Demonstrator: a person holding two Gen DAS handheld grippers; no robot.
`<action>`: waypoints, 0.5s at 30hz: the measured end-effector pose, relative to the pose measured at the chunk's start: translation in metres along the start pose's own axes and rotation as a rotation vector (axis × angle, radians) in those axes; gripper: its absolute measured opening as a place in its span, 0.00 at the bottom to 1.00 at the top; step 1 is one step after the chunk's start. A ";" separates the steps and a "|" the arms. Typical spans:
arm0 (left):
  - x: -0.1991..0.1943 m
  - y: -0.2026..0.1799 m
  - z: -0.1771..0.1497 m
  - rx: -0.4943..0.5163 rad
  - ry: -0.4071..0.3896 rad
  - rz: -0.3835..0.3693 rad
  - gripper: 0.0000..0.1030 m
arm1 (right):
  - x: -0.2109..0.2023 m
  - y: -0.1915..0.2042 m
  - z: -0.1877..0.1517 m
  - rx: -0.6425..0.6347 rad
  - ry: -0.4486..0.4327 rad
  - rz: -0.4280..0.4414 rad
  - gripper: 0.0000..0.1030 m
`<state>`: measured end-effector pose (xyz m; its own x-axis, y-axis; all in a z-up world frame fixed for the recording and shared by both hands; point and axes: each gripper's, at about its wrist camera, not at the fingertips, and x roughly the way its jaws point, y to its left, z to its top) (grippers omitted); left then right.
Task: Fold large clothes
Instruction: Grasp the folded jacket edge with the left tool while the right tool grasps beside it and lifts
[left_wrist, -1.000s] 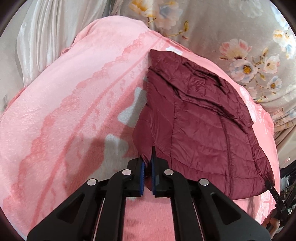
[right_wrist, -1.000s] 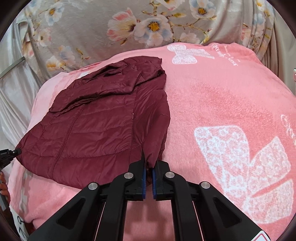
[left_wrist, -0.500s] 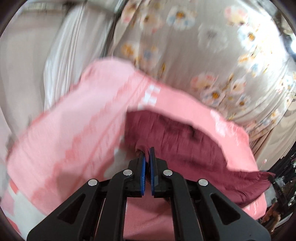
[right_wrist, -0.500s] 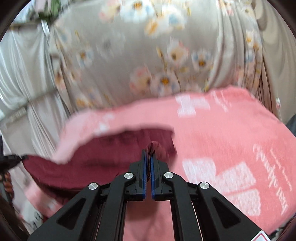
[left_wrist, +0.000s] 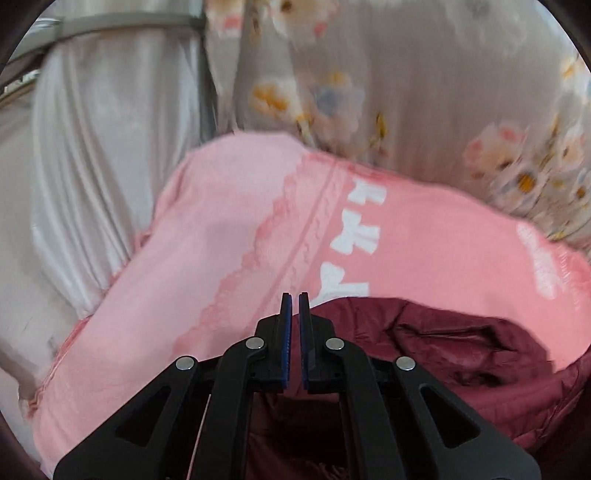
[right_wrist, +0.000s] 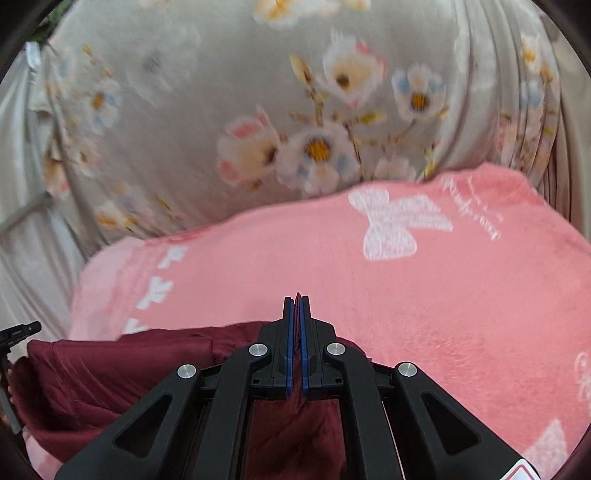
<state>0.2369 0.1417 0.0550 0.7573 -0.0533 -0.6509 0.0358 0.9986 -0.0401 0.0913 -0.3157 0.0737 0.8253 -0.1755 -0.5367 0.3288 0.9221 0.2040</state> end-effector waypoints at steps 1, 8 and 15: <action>0.024 -0.007 -0.001 0.014 0.022 0.021 0.02 | 0.025 -0.002 -0.002 0.013 0.028 -0.016 0.02; 0.131 -0.025 -0.017 0.037 0.172 0.059 0.02 | 0.107 -0.017 -0.016 0.037 0.135 -0.135 0.00; 0.139 0.000 -0.016 -0.077 0.231 -0.128 0.29 | 0.095 -0.036 -0.021 0.119 0.137 -0.034 0.15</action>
<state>0.3322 0.1346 -0.0475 0.5811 -0.1878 -0.7919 0.0652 0.9806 -0.1847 0.1480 -0.3586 -0.0021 0.7449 -0.1499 -0.6501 0.4146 0.8675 0.2750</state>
